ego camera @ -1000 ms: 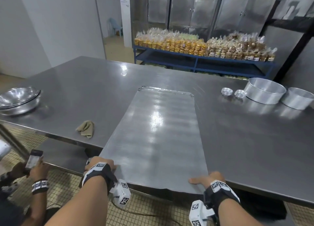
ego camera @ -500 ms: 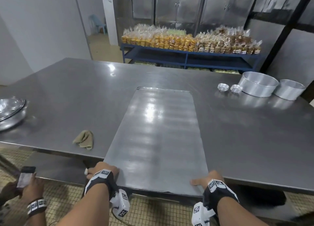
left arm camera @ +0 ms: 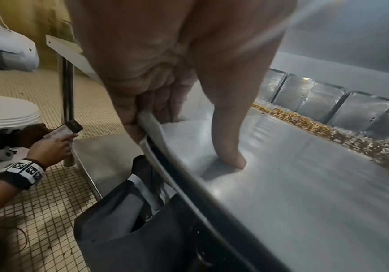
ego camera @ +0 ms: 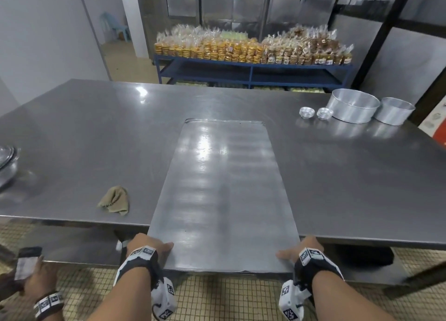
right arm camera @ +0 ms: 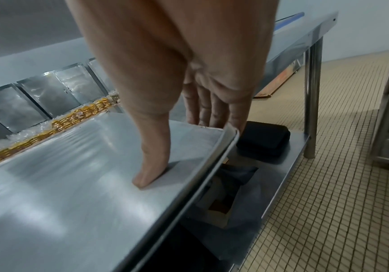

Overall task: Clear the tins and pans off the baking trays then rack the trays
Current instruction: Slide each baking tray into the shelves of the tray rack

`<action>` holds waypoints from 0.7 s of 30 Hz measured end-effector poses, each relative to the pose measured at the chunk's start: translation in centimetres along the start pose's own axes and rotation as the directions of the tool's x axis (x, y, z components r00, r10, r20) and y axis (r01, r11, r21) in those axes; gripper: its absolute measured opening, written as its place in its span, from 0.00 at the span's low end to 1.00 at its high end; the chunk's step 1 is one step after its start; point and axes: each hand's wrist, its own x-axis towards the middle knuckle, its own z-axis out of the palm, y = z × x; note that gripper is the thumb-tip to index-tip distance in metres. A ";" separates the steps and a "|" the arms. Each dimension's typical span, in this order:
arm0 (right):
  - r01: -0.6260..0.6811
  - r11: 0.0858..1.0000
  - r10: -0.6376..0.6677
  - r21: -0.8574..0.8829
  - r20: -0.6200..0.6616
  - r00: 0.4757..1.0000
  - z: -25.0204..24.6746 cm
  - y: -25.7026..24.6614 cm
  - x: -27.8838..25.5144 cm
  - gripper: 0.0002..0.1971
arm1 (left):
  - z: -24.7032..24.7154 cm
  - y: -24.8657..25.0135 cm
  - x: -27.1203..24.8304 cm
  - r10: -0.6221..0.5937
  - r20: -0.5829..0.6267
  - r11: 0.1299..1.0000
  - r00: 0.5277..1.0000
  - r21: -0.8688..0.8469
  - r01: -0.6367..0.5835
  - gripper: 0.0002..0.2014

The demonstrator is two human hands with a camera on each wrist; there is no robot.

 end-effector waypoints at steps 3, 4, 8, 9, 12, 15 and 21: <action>0.028 0.998 -0.028 -0.048 -0.005 1.000 -0.5 0.6 -0.5 0.24 | -0.3 -0.6 -0.2 -0.025 0.023 0.998 0.999 0.063 0.024 0.35; 0.035 0.997 -0.036 -0.069 -0.010 0.999 -0.5 0.9 -0.6 0.23 | -0.3 -0.8 -0.3 -0.025 0.030 0.996 0.999 0.085 0.023 0.35; 0.031 0.984 -0.030 -0.176 0.007 1.000 -0.7 1.9 -2.0 0.21 | -0.6 -1.7 -0.9 -0.038 0.102 0.987 0.994 0.157 0.022 0.34; 0.024 0.982 -0.021 -0.189 0.019 1.000 -0.8 2.3 -2.1 0.24 | -0.8 -1.9 -1.2 -0.045 0.123 0.985 0.991 0.168 0.023 0.32; 0.015 0.979 -0.003 -0.203 0.060 0.998 -0.9 3.4 -2.9 0.29 | -1.2 -2.9 -1.5 -0.033 0.189 0.982 0.981 0.188 -0.003 0.27; -0.006 0.985 0.017 -0.170 0.063 0.998 -0.7 4.7 -3.3 0.30 | -1.6 -3.8 -2.2 -0.019 0.203 0.981 0.979 0.195 -0.021 0.36; -0.017 0.987 0.026 -0.159 0.060 0.998 -0.4 7.2 -4.1 0.29 | -1.5 -6.4 -2.5 0.006 0.200 0.975 0.980 0.216 -0.050 0.38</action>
